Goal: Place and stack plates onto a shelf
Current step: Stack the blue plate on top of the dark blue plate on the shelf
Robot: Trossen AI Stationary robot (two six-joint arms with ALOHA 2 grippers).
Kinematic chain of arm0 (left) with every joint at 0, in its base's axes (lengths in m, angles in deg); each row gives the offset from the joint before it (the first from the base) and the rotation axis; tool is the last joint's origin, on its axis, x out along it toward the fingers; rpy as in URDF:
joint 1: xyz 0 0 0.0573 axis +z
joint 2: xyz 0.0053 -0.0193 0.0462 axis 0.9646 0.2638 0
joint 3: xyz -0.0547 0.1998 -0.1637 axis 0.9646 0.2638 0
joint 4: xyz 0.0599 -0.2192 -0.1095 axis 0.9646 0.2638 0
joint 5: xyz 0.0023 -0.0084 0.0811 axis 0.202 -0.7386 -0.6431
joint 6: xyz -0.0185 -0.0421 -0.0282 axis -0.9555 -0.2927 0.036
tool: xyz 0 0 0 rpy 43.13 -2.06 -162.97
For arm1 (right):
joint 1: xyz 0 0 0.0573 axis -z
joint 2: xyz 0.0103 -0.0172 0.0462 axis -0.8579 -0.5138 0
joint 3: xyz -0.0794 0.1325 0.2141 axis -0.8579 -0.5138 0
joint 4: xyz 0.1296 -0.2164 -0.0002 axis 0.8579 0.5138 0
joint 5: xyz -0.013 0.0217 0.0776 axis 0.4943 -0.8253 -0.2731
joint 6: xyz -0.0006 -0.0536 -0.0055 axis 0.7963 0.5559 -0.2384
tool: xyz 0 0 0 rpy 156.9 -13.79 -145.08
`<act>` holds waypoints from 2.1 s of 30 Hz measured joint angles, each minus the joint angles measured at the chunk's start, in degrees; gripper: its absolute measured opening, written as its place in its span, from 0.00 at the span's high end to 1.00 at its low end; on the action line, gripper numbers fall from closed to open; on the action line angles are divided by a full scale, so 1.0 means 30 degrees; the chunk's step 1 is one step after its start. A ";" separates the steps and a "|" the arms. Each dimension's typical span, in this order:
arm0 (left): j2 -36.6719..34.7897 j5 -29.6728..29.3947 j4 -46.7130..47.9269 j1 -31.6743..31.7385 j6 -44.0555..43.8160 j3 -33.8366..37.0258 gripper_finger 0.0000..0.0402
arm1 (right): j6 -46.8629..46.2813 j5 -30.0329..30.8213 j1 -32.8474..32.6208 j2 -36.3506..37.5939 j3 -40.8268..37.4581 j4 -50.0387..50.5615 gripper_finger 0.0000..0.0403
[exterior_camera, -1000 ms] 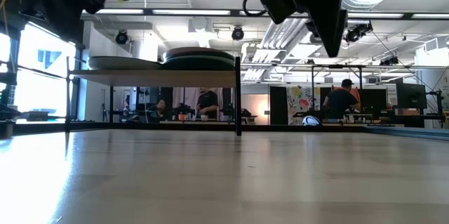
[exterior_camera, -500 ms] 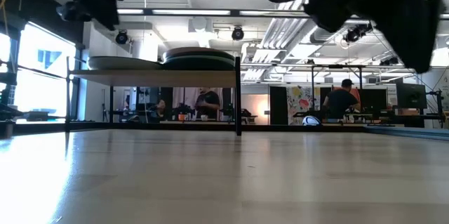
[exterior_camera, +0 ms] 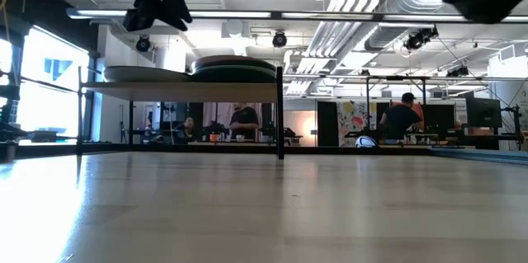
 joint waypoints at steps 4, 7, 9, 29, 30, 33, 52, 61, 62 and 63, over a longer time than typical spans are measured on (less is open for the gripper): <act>0.0522 0.0007 0.0017 0.0000 -0.0003 0.0000 0.83 | -0.2745 0.0486 -0.0993 -0.0015 0.0000 -0.0816 0.67; 0.0814 0.0175 0.0024 0.0000 -0.0007 0.0000 0.83 | -0.4419 0.1385 -0.1560 -0.0022 0.0000 -0.1085 0.67; 0.0964 0.0523 0.0031 0.0000 0.0000 0.0000 0.83 | -0.5305 0.1860 -0.1847 -0.0022 0.0000 -0.1035 0.67; 0.1231 0.0882 0.0061 0.0007 0.0721 0.0000 0.83 | -0.6088 0.1595 -0.2053 -0.2119 0.0007 -0.1530 0.67; 0.1231 0.0894 0.0056 0.0007 0.0729 0.0000 0.83 | -0.6088 0.1501 -0.2053 -0.2234 0.0007 -0.1519 0.67; 0.1231 0.0903 0.0057 0.0007 0.0729 0.0000 0.83 | -0.6088 0.1376 -0.2053 -0.2550 0.0007 -0.1520 0.67; 0.1231 0.1199 0.0088 0.0007 0.0651 0.0000 0.83 | -0.4569 0.0695 -0.2046 -0.3096 0.0022 -0.1371 0.98; 0.1224 0.3024 0.0304 -0.0007 0.0264 0.0000 0.83 | -0.2252 0.1417 -0.1613 -0.1697 0.0015 -0.1104 0.99; 0.1220 0.3154 0.0368 -0.0025 0.0085 0.0000 0.83 | -0.1704 0.1808 -0.1479 -0.1393 0.0015 -0.1005 1.00; 0.1217 0.3212 0.0443 -0.0069 -0.0078 0.0000 0.83 | -0.1157 0.2338 -0.1346 -0.1066 0.0015 -0.0930 1.00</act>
